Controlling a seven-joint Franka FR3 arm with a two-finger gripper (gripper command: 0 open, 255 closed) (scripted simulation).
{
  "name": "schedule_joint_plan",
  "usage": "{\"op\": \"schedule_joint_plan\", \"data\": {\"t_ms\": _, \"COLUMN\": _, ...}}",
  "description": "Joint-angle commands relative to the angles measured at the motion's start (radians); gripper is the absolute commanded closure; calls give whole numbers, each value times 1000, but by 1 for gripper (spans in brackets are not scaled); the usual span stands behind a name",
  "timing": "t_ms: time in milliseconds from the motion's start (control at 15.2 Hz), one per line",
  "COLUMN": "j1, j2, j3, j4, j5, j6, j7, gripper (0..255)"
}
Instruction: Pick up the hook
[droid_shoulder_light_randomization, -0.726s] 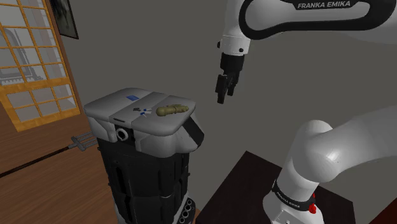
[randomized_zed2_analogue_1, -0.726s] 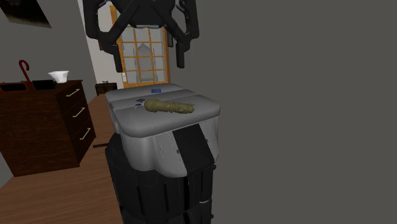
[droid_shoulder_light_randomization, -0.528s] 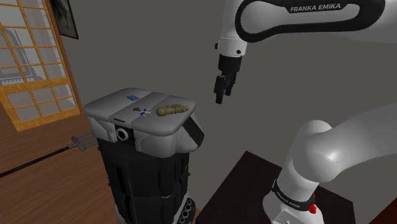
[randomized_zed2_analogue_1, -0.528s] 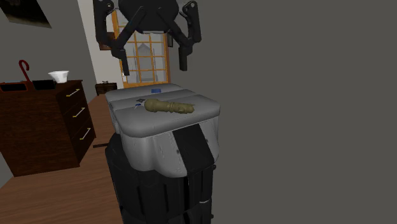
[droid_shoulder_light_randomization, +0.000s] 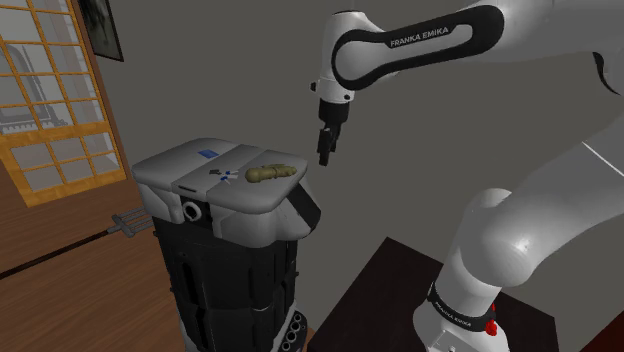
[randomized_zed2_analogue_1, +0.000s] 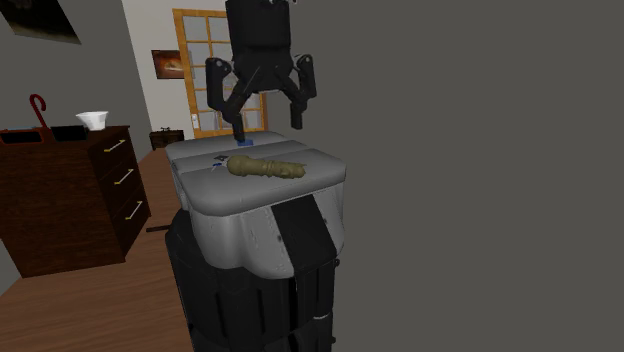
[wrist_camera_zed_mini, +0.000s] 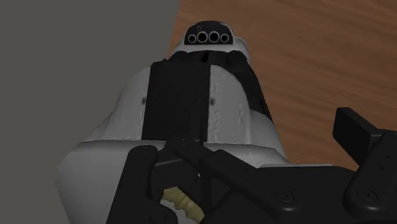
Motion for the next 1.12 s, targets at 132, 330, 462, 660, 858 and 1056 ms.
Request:
{"op": "schedule_joint_plan", "data": {"t_ms": 132, "j1": 13, "j2": 142, "j3": -31, "j4": 61, "j5": -20, "j6": 100, "j7": -120, "gripper": 0}}
{"op": "schedule_joint_plan", "data": {"t_ms": 330, "j1": 22, "j2": 254, "j3": -48, "j4": 124, "j5": -25, "j6": 163, "j7": -206, "gripper": 0}}
{"op": "schedule_joint_plan", "data": {"t_ms": 462, "j1": 27, "j2": 328, "j3": -56, "j4": 173, "j5": -25, "j6": 199, "j7": -263, "gripper": 0}}
{"op": "schedule_joint_plan", "data": {"t_ms": 660, "j1": 34, "j2": 441, "j3": -62, "j4": 254, "j5": -20, "j6": 244, "j7": -347, "gripper": 0}}
{"op": "schedule_joint_plan", "data": {"t_ms": 858, "j1": 36, "j2": 552, "j3": -61, "j4": 345, "j5": -12, "j6": 278, "j7": -428, "gripper": 0}}
{"op": "schedule_joint_plan", "data": {"t_ms": 1056, "j1": 37, "j2": 663, "j3": -53, "j4": 447, "j5": -5, "j6": 301, "j7": -504, "gripper": 0}}
